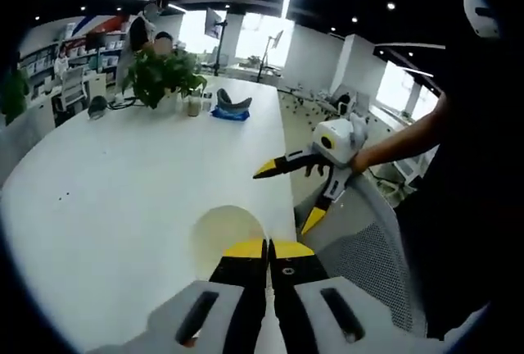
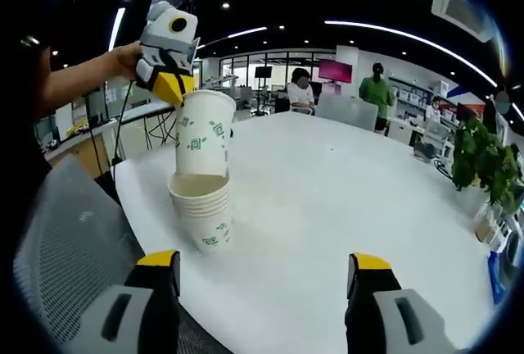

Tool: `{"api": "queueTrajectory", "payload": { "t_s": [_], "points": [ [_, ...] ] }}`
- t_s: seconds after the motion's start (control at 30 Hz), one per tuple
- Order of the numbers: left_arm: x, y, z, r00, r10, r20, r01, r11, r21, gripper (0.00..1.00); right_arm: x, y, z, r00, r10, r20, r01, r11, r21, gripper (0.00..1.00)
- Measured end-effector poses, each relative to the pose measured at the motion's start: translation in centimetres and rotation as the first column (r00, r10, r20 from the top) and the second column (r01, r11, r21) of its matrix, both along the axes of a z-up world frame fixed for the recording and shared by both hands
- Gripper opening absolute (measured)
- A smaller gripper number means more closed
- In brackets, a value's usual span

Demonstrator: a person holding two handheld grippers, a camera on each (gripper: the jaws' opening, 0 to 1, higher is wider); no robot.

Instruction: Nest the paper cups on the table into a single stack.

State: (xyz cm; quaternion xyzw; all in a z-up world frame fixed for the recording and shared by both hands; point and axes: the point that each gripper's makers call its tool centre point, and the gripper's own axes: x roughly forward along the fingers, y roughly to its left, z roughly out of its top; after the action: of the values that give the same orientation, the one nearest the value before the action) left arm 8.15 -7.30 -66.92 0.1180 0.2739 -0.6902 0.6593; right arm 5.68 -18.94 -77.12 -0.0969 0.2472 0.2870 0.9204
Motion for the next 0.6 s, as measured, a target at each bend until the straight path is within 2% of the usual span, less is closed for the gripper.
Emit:
{"api": "queueTrajectory", "payload": {
  "t_s": [0.17, 0.4, 0.6],
  "points": [
    [-0.2, -0.3, -0.6, 0.999, -0.02, 0.027, 0.019, 0.999, 0.031, 0.0, 0.0, 0.0, -0.1, 1.0, 0.001, -0.003, -0.001, 1.0, -0.002, 0.85],
    [-1.2, -0.7, -2.2, 0.994, -0.082, 0.077, 0.073, 0.991, 0.11, 0.0, 0.0, -0.1, -0.1, 1.0, -0.001, -0.005, 0.001, 1.0, -0.004, 0.84],
    [-0.9, -0.4, -3.2, 0.989, -0.114, 0.094, 0.101, 0.986, 0.131, 0.0, 0.0, -0.2, -0.2, 1.0, -0.003, -0.008, 0.003, 1.0, -0.009, 0.84]
  ]
}}
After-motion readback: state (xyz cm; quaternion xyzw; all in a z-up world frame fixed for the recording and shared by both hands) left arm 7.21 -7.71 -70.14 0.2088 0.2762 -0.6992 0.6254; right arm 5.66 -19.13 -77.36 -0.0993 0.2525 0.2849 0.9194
